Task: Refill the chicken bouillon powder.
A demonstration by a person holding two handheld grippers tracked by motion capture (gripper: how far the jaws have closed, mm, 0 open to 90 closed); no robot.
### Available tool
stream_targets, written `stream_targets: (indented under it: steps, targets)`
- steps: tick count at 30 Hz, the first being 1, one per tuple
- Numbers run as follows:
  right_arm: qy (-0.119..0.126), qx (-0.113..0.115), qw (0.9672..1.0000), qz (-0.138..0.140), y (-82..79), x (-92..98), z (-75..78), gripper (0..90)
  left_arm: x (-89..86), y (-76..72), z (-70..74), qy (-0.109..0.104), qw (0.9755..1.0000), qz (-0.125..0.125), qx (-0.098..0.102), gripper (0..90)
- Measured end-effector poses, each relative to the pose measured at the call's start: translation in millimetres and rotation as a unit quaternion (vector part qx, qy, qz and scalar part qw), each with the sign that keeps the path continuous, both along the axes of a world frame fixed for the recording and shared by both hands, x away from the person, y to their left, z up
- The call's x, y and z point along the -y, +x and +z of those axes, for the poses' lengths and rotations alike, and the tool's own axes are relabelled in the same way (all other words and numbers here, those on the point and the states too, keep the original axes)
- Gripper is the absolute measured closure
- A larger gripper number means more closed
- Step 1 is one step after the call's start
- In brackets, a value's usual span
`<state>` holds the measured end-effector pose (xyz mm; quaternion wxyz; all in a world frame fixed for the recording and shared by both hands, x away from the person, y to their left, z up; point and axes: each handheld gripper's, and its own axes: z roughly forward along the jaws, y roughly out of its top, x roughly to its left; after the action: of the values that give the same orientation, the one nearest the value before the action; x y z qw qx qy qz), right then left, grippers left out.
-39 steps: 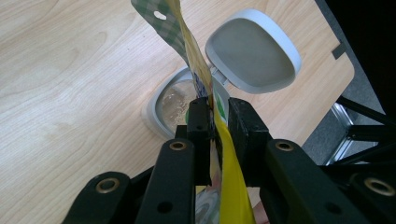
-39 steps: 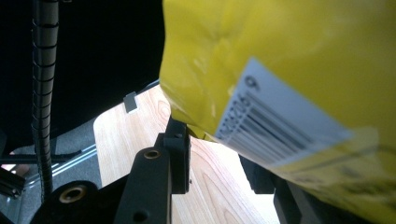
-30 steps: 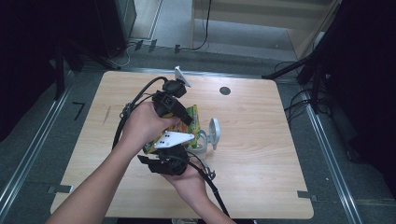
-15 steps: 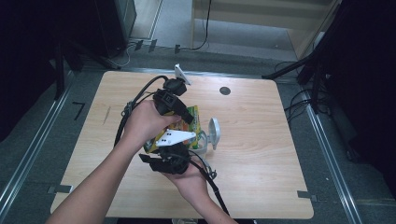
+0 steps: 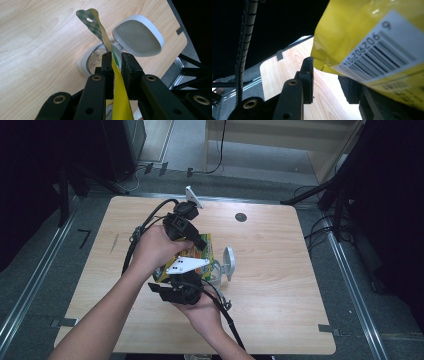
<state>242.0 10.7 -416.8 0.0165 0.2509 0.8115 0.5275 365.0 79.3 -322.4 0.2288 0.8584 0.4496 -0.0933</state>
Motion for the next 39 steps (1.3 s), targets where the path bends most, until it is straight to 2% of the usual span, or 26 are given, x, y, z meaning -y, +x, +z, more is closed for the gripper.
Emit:
stream_targets:
  steps: [19, 39]
  targets:
    - [-0.002, -0.001, 1.0, 0.0, 1.6, -0.6, 0.1, 69.2, -3.0, 3.6, -1.5, -0.008, 0.9999, 0.002, -0.009, 81.2]
    - [0.004, -0.009, 0.9999, -0.005, 3.4, -1.9, 2.8, 69.7, -4.5, 4.4, 0.9, -0.015, 0.9999, 0.006, -0.003, 80.8]
